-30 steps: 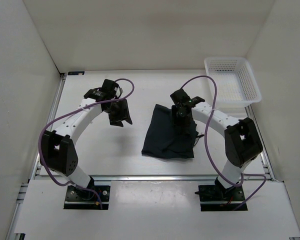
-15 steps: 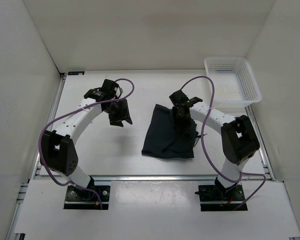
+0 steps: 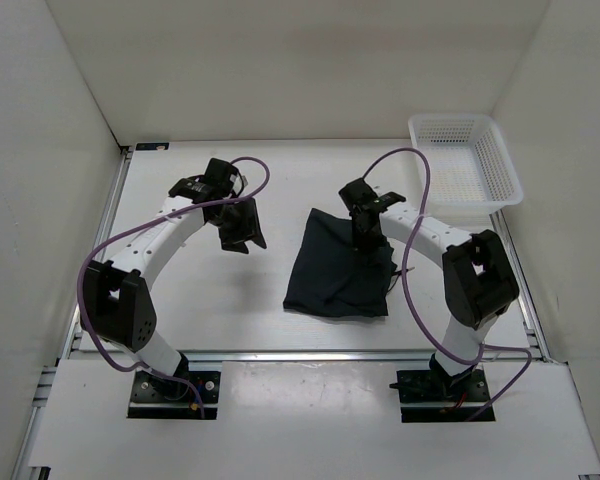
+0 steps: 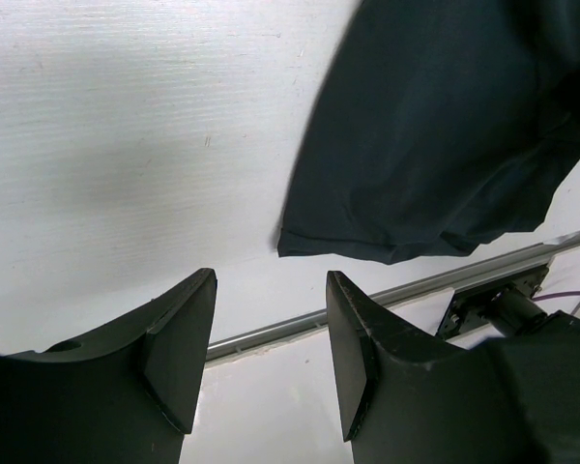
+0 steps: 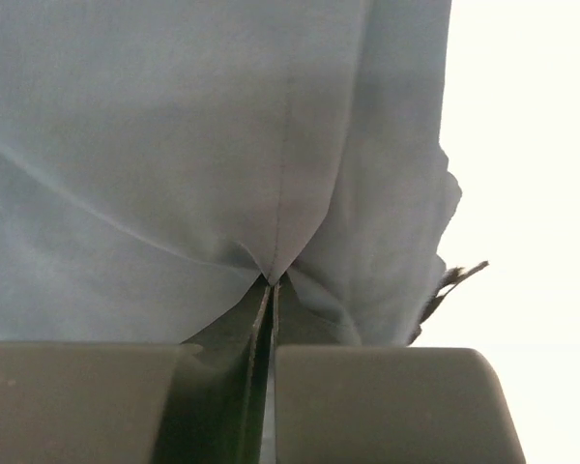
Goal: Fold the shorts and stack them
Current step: Fold the shorts
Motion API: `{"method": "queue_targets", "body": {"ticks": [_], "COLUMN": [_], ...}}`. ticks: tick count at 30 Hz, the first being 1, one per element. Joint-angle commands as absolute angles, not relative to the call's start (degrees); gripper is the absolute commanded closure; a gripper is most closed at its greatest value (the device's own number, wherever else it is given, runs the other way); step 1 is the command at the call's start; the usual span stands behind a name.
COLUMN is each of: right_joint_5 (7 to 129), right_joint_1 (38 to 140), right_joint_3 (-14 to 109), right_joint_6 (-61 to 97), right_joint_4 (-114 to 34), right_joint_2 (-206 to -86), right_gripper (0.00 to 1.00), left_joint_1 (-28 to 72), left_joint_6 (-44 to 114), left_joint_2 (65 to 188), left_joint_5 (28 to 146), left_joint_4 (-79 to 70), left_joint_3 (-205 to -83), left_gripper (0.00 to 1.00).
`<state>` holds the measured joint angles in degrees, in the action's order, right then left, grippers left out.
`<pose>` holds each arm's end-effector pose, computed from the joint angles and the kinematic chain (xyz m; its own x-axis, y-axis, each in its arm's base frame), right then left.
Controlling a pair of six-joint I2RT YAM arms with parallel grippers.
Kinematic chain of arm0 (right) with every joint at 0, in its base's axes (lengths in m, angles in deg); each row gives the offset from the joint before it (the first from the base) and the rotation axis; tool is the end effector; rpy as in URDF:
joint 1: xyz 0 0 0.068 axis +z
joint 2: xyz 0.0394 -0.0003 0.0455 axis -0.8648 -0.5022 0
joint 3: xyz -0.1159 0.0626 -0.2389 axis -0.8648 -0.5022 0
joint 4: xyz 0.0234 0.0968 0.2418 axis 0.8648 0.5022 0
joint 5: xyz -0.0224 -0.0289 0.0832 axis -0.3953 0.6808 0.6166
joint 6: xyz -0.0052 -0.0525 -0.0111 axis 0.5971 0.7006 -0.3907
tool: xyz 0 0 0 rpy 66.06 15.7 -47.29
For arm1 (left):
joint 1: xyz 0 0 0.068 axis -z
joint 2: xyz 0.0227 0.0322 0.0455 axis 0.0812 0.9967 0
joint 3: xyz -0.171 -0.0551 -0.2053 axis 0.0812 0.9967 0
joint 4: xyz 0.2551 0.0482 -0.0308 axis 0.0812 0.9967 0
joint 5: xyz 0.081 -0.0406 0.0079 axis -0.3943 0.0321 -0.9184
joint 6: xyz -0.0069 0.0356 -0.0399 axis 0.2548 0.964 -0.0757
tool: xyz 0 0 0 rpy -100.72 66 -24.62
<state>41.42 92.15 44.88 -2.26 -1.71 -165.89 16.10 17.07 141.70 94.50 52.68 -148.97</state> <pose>0.3074 0.1808 0.2103 -0.8771 -0.0422 -0.4784 0.0006 0.9960 -0.0889 0.2908 -0.1204 0.2777 -0.9713 -0.1389 -0.1933 -0.0523 0.9168 -0.3959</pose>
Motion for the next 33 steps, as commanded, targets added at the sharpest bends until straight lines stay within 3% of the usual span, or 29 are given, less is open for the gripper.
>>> {"method": "queue_targets", "body": {"ticks": [1,4,5,6,7,8,16,21,26,28,31,33], "right_joint_5": [35.3,30.04,30.01,30.01,31.32,32.03,35.01,49.94,56.82,54.38,51.82,49.45], "right_joint_1": [89.49,87.12,86.41,85.7,85.18,85.17,85.17,86.3,95.95,98.17,99.4,99.41], "right_joint_3": [48.37,50.74,51.53,53.27,54.25,54.95,46.91,36.08,31.58,32.11,31.59,29.13], "right_joint_6": [-1.06,-1.06,-1.06,-1.06,-0.36,-0.35,-1.41,-3.25,-6.59,-7.12,-8.52,-9.22], "right_joint_4": [-0.28,-1.06,-1.07,-1.07,-0.46,-0.46,-0.46,-3.43,-7.75,-6.79,-3.98,-3.97], "right_joint_2": [-163.6,-165.52,-166.4,-167.89,-168.43,-168.43,-158.69,-148.67,-145.93,-147.24,-146.38,-144.53], "right_gripper": [1.0,0.98,0.91,0.63,0.5,0.47,0.52,0.52,0.77,0.77,0.66,0.66], "left_joint_1": [16.87,18.01,18.02,18.54,18.55,18.55,20.3,23.9,23.91,23.91,23.91,23.91], "left_joint_6": [16.93,16.93,16.93,16.93,16.93,16.93,17.62,17.63,16.31,16.31,16.31,16.31], "left_joint_2": [140.78,141.48,142.18,142.19,142.8,142.8,144.38,149.3,149.84,149.05,146.94,146.23], "left_joint_5": [95.41,94.88,94.88,94.88,94.88,94.88,96.1,95.5,95.49,95.49,94.97,94.35], "left_joint_4": [51.53,51.53,51.53,51.01,51.0,51.0,49.95,49.42,47.4,47.4,47.4,47.4], "left_joint_3": [-148.47,-148.47,-148.47,-148.47,-148.47,-148.47,-147.86,-147.86,-147.06,-146.54,-145.93,-145.39], "left_gripper": [0.39,0.39,0.39,0.39,0.39,0.39,0.38,0.37,0.37,0.37,0.37,0.37]}}
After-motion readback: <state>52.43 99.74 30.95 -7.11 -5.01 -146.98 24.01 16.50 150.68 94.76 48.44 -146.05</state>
